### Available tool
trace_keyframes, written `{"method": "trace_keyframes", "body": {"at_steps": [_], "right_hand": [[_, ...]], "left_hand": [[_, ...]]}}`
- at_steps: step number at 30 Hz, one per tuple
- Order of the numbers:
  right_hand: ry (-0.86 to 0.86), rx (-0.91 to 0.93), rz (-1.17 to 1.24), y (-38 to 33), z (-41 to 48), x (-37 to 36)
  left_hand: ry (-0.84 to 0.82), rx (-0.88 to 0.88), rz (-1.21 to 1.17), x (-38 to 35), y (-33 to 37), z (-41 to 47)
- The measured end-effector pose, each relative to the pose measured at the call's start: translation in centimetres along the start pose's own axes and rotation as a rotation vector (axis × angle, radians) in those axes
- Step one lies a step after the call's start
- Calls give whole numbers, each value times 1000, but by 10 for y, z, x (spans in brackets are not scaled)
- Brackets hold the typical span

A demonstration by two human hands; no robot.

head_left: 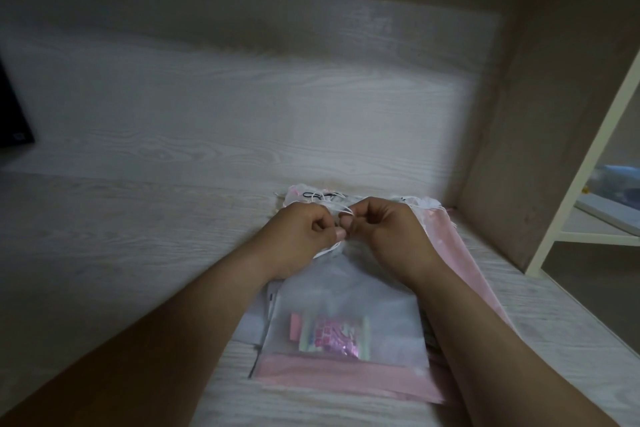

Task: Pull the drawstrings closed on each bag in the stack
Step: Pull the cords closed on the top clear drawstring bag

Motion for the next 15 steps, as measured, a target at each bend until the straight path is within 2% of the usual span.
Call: {"method": "trace_keyframes", "body": {"at_steps": [7, 15], "right_hand": [[6, 37, -135, 6, 3, 0], [2, 116, -204, -3, -1, -3]], "left_hand": [[-8, -12, 16, -3, -1, -1], [90, -41, 92, -4, 0, -5]]}}
Point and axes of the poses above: each hand's wrist, its own z-axis towards the middle knuckle, its own x-axis out of the back of the hand, y = z × x, the point moved 3 cm from there along z, towards the middle knuckle, and after that the axes turned 1 degree about -x, right-handed, at the moved point
